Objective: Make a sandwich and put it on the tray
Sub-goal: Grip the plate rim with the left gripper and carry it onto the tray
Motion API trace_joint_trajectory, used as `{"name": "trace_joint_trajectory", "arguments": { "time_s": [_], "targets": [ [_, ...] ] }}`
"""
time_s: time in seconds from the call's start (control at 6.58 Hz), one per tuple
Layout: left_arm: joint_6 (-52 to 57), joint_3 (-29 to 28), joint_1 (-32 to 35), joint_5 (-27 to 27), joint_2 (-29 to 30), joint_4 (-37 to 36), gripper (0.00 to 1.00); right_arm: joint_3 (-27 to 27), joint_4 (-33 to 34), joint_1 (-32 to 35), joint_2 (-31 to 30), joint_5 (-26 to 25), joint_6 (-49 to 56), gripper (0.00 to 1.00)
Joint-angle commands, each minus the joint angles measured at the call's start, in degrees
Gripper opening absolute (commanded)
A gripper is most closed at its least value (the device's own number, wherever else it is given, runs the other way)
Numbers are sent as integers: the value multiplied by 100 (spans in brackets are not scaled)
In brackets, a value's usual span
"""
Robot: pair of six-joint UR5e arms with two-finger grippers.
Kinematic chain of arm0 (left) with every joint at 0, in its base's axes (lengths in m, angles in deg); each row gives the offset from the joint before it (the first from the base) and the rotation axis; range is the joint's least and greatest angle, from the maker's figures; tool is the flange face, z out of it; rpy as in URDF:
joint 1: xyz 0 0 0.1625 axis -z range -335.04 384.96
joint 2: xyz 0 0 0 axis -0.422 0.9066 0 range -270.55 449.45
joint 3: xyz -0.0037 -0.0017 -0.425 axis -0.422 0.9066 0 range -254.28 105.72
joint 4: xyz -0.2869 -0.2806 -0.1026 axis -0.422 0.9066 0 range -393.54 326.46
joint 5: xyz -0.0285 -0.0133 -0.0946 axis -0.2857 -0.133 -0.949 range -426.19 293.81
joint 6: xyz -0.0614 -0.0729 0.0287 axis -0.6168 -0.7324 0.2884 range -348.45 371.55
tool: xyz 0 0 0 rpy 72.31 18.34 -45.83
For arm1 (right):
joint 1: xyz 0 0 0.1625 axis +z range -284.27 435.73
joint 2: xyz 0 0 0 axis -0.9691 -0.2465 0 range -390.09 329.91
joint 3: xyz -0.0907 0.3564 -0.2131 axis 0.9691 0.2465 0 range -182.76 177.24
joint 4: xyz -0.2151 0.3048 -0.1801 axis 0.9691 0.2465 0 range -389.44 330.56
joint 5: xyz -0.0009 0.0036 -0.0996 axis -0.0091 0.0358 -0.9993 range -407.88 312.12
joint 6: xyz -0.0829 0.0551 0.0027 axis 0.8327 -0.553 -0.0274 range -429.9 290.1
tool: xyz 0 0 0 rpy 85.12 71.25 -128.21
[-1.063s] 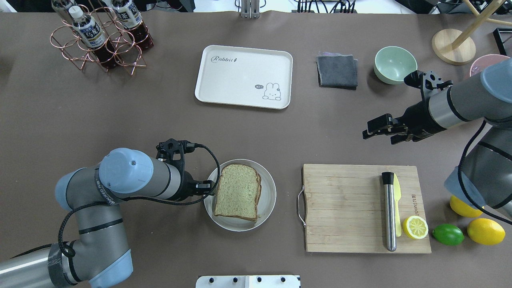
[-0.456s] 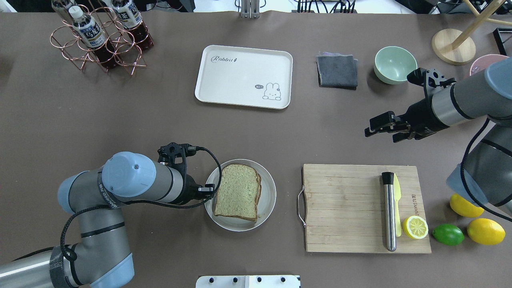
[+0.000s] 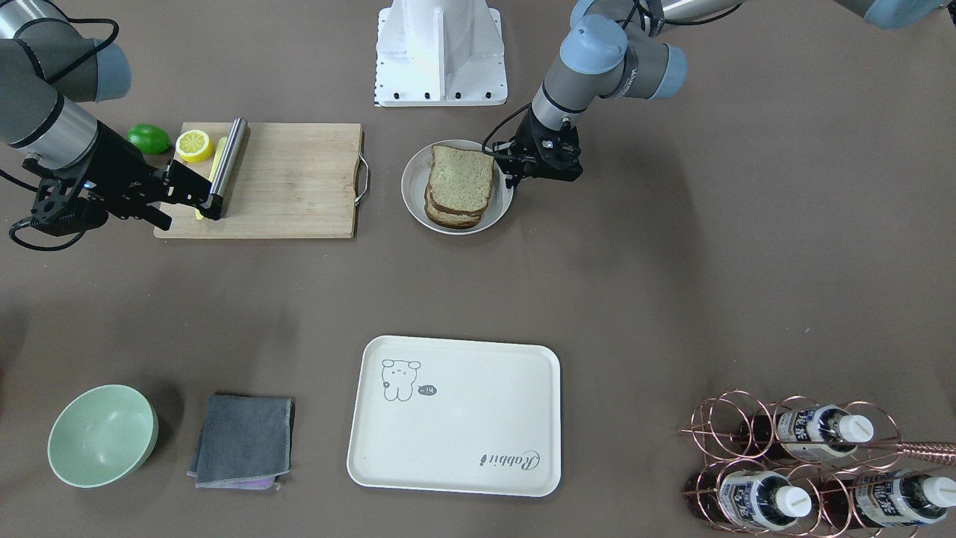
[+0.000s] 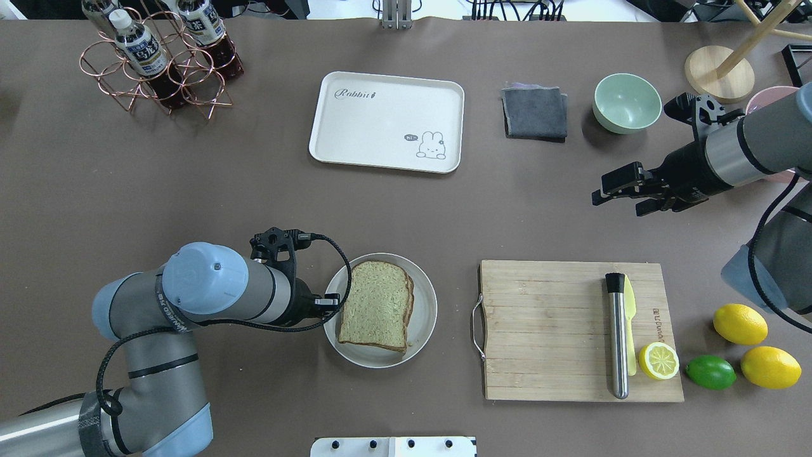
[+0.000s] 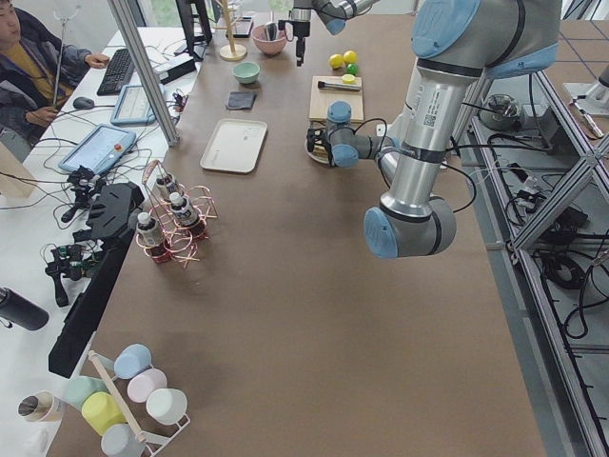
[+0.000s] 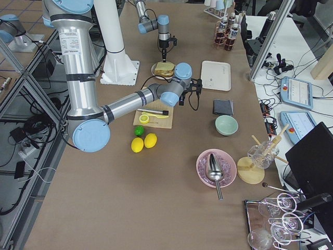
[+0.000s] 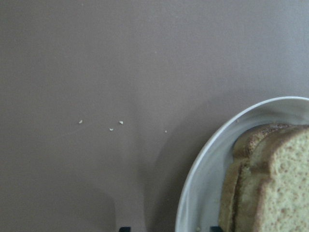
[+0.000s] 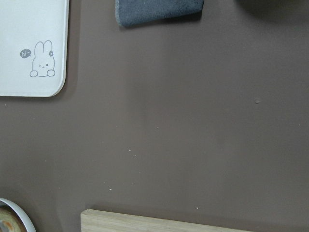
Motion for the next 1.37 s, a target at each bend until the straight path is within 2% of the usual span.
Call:
{"name": "trace_joint_trajectory", "arguments": {
  "time_s": [0.0,0.3,0.46,0.61,1.06,1.22],
  "targets": [
    [-164,76,82,-65,20,17,0,3,10,233,-57,141,314,100],
    [-173,68,581,-101,213,43,0,-5,10,558,-363,369,805,100],
    [-173,16,1053,-519,388,18,0,-49,1,725,-617,492,1130,100],
    [-138,-376,1545,-888,694,26,0,-58,-17,883,-811,597,1376,100],
    [763,-2369,2435,-1655,1994,87,0,-58,-25,1016,-1006,616,1678,100],
    [1002,-3193,2560,-1709,2363,427,0,-58,-25,1043,-1006,616,1678,100]
  ]
}}
